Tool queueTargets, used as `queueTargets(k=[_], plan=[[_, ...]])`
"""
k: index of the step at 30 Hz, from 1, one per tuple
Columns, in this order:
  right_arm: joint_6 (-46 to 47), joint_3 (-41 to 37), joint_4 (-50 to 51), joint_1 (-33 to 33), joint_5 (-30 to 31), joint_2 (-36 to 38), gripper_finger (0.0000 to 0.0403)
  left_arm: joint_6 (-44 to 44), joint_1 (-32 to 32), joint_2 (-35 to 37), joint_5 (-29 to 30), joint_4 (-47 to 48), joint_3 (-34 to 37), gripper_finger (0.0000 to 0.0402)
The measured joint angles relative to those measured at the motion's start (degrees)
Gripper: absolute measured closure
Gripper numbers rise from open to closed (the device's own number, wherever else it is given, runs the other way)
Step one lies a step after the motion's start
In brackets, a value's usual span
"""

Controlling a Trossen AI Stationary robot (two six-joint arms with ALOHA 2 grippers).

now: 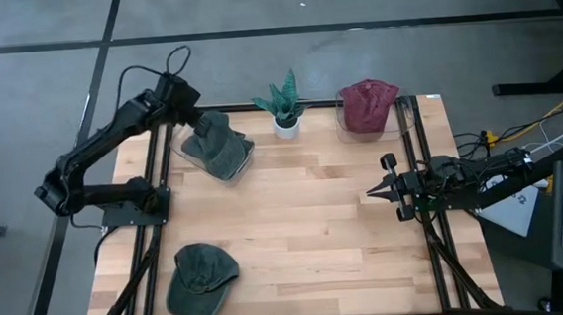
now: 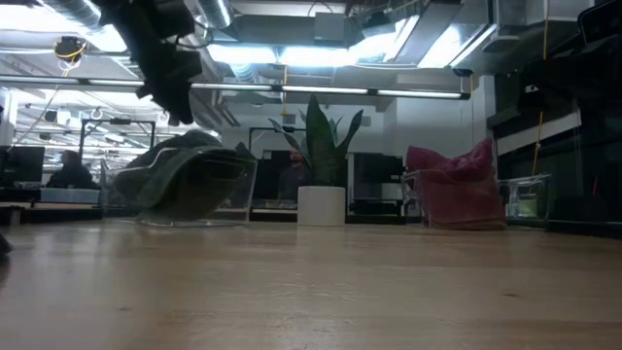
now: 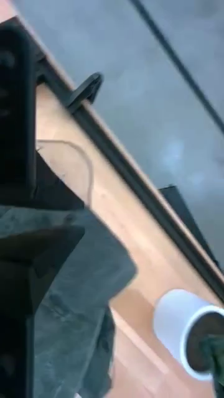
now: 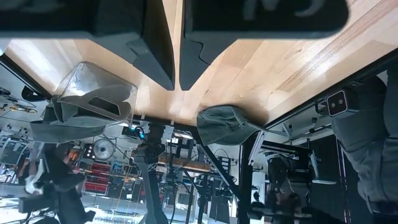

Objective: Pick & Place hat
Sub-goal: Put the right black cap into the left transparent bin

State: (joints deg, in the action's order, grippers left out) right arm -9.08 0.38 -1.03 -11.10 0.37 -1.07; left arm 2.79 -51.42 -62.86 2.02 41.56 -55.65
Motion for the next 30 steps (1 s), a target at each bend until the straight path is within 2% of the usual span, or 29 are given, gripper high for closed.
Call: queueTargets(k=[4,9,13,25,30], plan=[[0.0,0.0,0.0,0.0,0.0,0.0,0.0377,0.6,0.0,0.0,-0.8,0.0,-1.1,0.0295],[0.0,0.0,0.0,0.0,0.0,0.0,0.0377,0.1,0.0,-1.8,-8.2,0.7,-1.3,0.0214],[0.0,0.0,0.0,0.0,0.0,0.0,0.0377,0.9,-0.3,-4.5,-10.6,0.7,-1.3,0.0177],[0.0,0.0,0.0,0.0,0.0,0.0,0.0377,2.9,-1.6,-9.5,-10.2,0.2,-1.3,0.0171],[0.0,0.0,0.0,0.0,0.0,0.0,0.0377,3.0,-1.6,-9.7,-10.2,0.1,-1.3,0.0208]])
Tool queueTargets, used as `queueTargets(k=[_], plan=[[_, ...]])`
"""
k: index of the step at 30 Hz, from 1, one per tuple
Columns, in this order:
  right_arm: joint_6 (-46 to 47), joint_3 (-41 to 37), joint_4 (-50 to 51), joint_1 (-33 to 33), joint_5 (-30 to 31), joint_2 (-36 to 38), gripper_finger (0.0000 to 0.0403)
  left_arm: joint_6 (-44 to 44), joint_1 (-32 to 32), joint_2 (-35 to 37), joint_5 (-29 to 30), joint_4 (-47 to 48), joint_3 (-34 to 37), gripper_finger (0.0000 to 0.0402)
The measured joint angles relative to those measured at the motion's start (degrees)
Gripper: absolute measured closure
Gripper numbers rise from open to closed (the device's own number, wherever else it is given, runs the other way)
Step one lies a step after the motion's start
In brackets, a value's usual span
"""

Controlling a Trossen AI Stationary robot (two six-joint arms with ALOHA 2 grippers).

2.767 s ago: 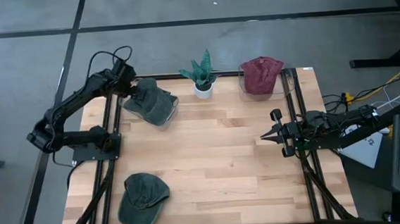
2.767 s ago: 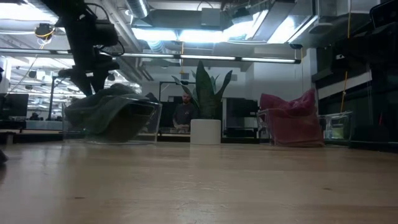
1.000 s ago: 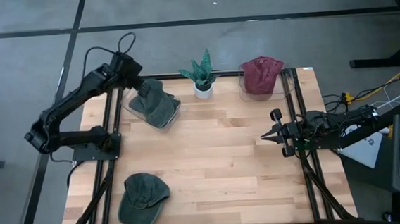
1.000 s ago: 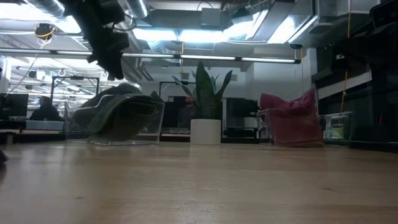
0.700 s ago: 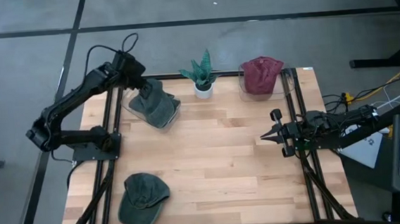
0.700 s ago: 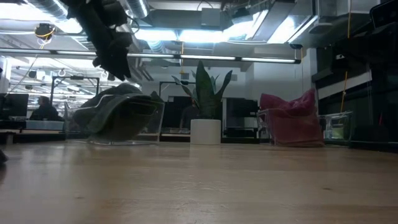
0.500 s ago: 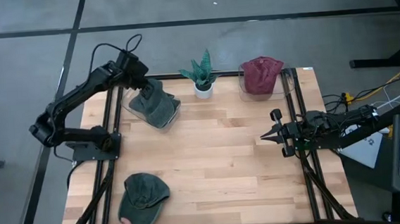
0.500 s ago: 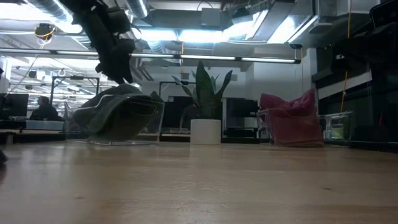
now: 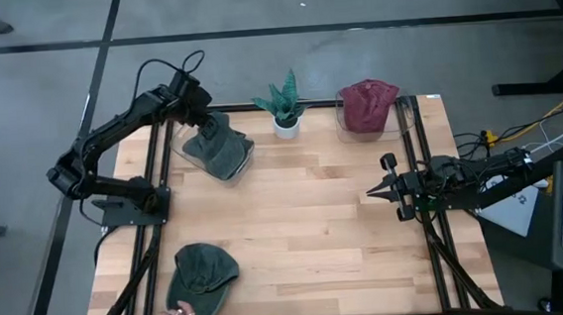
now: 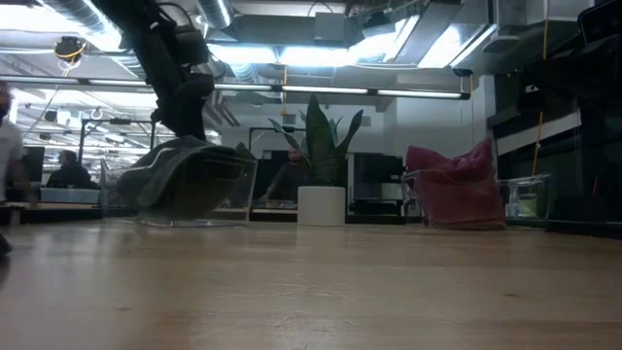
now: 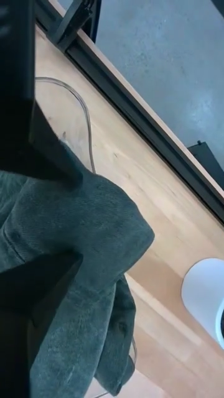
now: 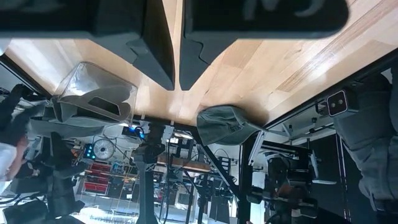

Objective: Pick & Place hat
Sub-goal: Put the right black cap into the left transparent bin

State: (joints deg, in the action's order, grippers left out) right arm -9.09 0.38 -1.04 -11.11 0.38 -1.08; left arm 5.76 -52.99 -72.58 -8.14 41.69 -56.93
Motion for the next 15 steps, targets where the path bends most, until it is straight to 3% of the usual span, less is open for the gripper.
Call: queueTargets(k=[9,15], plan=[[0.0,0.0,0.0,0.0,0.0,0.0,0.0377,0.0,0.5,0.0,0.0,-0.1,0.0,0.0376],[0.0,0.0,0.0,0.0,0.0,0.0,0.0377,0.0,1.5,0.5,0.0,0.3,0.0,0.0393]])
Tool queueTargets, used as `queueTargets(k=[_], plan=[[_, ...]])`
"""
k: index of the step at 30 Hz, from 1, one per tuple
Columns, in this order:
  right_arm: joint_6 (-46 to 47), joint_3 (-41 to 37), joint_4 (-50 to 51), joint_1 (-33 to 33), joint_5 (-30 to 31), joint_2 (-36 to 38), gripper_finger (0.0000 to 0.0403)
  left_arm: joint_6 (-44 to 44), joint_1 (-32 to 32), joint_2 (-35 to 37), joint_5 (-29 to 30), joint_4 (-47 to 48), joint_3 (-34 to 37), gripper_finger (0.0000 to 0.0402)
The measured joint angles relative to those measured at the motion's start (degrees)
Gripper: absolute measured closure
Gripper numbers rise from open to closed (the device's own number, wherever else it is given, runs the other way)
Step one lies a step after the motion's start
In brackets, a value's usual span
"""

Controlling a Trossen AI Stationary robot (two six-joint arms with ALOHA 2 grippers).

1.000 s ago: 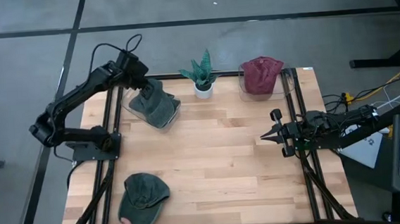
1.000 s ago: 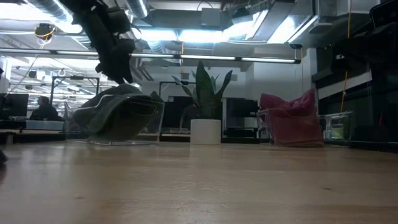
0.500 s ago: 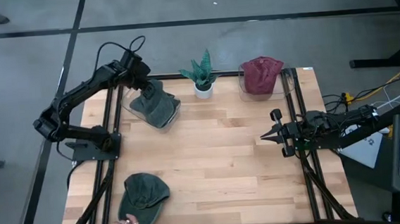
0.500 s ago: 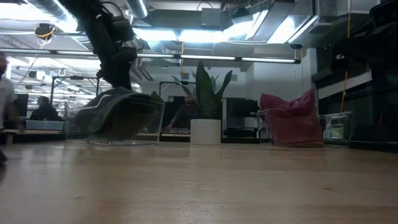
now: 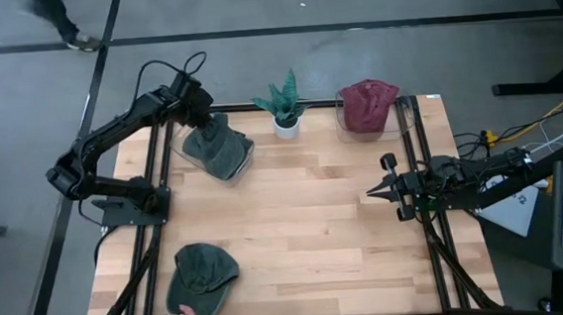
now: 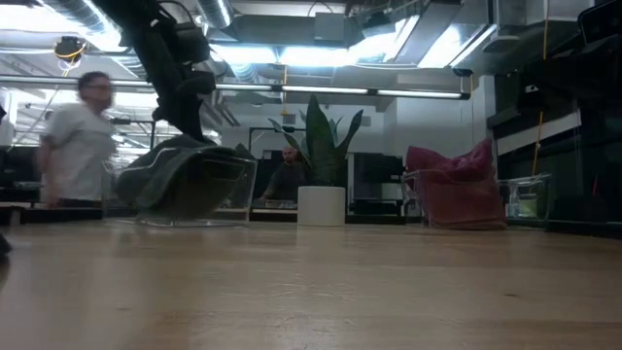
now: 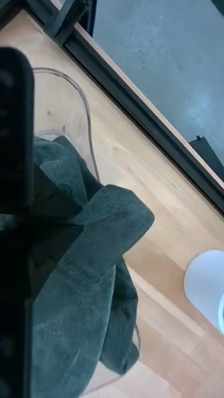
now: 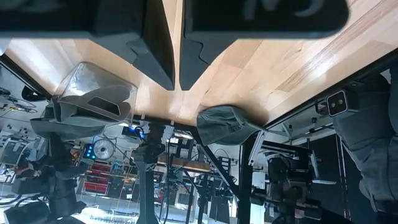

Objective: Pick & Place hat
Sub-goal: Put the right black cap into the left transparent bin

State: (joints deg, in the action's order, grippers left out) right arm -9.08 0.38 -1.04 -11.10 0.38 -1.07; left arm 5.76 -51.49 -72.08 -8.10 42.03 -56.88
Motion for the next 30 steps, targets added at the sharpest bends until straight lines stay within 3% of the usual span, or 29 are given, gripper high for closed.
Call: queueTargets(k=[6,14,23,30], plan=[[0.0,0.0,0.0,0.0,0.0,0.0,0.0377,2.0,2.0,3.5,1.1,0.1,-0.7,0.0395],[0.0,0.0,0.0,0.0,0.0,0.0,0.0377,10.4,5.1,9.1,5.5,0.8,-6.8,0.0396],[0.0,0.0,0.0,0.0,0.0,0.0,0.0377,29.1,12.1,11.7,14.9,4.0,-8.2,0.0397],[0.0,0.0,0.0,0.0,0.0,0.0,0.0377,36.7,20.3,11.7,24.2,4.9,-4.3,0.0398]])
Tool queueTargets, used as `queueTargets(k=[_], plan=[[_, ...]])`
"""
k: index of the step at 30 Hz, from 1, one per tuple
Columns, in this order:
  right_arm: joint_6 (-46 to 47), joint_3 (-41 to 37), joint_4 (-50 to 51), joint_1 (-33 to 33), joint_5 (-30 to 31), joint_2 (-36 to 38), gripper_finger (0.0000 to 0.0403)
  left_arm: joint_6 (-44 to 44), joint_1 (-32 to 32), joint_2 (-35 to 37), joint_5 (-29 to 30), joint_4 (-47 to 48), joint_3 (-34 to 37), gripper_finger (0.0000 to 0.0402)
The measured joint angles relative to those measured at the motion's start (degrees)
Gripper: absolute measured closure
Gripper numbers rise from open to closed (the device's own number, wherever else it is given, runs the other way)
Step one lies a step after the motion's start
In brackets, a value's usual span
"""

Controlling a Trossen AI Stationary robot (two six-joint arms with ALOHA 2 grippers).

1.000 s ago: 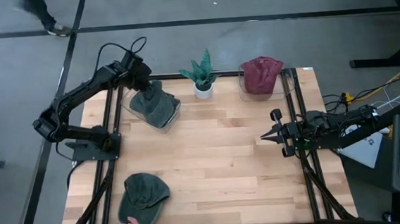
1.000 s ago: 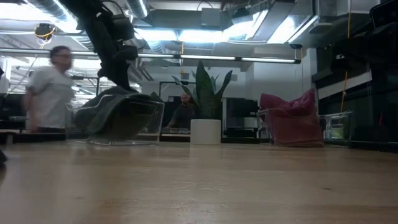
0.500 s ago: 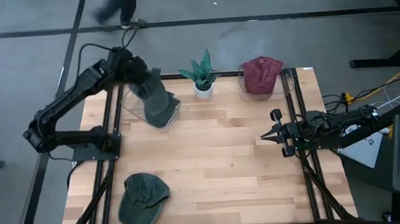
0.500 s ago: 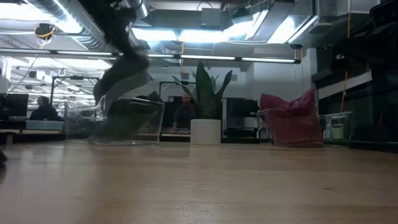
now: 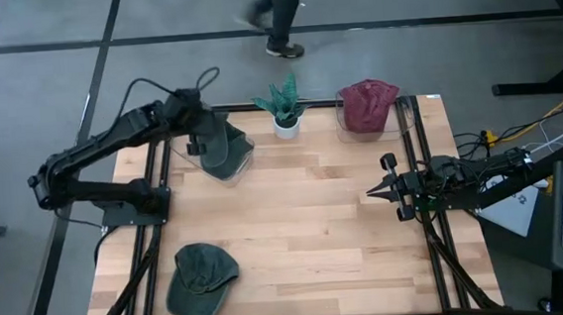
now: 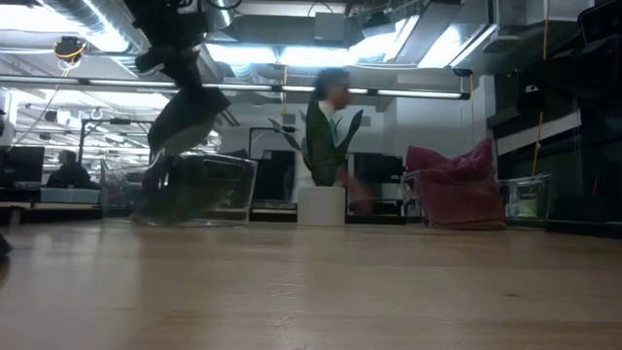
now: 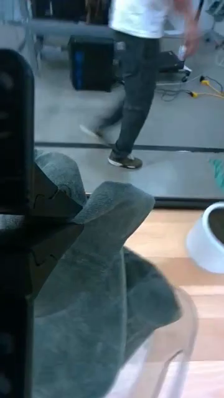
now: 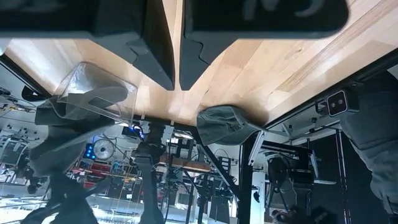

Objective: Pick & Place hat
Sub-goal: Put the right black cap into the left transparent bin

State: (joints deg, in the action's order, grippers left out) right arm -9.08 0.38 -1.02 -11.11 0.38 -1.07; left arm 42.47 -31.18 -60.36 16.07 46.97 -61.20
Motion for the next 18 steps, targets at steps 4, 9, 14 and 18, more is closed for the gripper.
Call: queueTargets(k=[4,9,14,18], plan=[[0.0,0.0,0.0,0.0,0.0,0.0,0.0377,-0.9,4.1,0.0,2.0,0.0,1.5,0.0398],[0.0,0.0,0.0,0.0,0.0,0.0,0.0377,-2.7,8.2,-0.9,-0.4,-1.0,4.0,0.0398],[0.0,0.0,0.0,0.0,0.0,0.0,0.0377,-3.8,11.8,-1.5,-1.1,-3.2,8.0,0.0398],[0.0,0.0,0.0,0.0,0.0,0.0,0.0377,-4.9,15.0,-1.6,-1.1,-4.0,10.2,0.0398]])
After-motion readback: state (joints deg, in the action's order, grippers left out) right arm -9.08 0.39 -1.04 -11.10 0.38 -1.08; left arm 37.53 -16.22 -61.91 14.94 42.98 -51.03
